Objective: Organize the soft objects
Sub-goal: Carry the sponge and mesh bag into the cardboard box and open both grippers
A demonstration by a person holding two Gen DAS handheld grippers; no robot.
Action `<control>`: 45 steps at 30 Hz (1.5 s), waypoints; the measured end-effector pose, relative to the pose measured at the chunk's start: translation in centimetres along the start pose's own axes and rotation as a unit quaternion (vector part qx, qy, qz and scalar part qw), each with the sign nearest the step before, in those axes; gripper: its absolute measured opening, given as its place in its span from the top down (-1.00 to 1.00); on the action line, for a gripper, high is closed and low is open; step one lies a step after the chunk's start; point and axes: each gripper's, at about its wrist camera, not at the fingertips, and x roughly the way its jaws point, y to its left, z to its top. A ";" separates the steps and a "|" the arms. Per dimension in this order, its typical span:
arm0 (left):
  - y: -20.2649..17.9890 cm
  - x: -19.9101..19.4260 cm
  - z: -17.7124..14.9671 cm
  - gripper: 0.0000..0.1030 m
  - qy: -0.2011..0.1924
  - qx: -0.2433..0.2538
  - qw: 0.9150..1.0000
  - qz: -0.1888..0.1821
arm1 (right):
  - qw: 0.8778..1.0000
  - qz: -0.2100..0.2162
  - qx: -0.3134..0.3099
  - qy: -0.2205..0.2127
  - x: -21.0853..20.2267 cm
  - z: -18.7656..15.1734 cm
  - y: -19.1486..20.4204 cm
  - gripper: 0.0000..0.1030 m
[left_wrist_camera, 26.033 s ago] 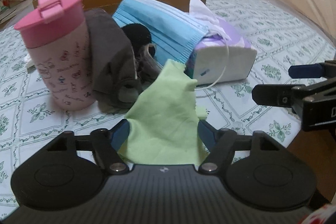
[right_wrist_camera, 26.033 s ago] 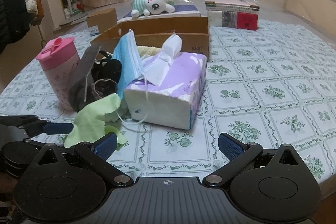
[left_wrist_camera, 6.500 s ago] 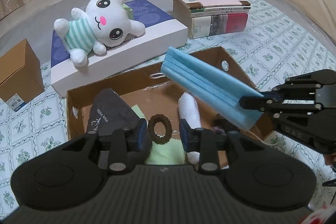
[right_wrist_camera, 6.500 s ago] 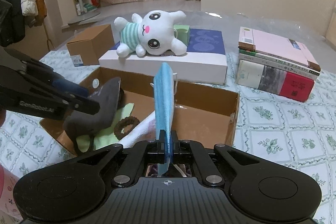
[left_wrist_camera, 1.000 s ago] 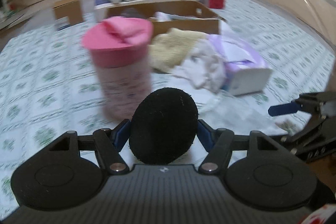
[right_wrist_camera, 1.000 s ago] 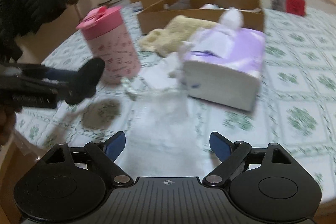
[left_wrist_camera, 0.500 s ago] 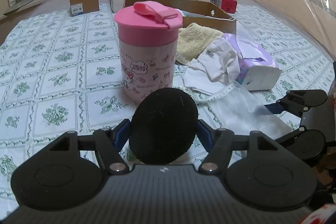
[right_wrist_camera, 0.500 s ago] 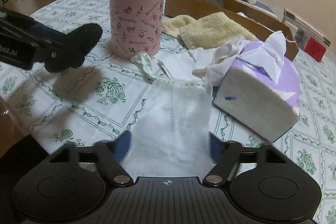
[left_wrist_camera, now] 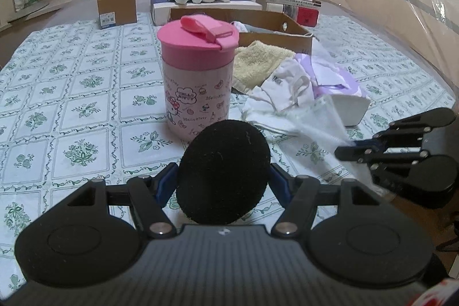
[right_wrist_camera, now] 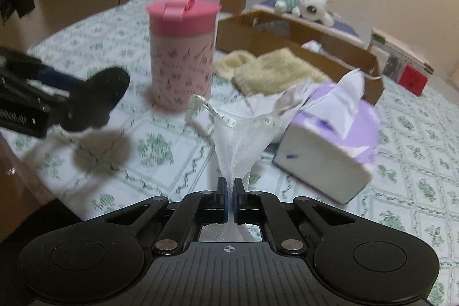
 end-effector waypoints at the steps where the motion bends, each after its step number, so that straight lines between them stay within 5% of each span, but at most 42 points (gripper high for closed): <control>1: -0.1 -0.3 0.1 -0.27 -0.002 0.000 1.000 0.001 | 1.000 -0.001 0.004 -0.006 -0.6 0.2 -0.2 0.94; 11: -1.6 -2.4 1.4 -0.27 -0.020 -0.001 1.000 0.009 | 0.998 -0.013 0.025 -0.050 -5.1 1.3 -1.5 0.94; 31: -4.0 -2.7 4.9 -0.27 -0.028 0.012 0.999 -0.014 | 0.994 -0.019 0.063 -0.082 -7.8 2.4 -4.9 0.94; 45: -5.4 0.4 16.4 -0.26 -0.042 0.045 0.996 -0.062 | 0.991 -0.011 0.104 -0.086 -6.5 8.6 -14.5 0.94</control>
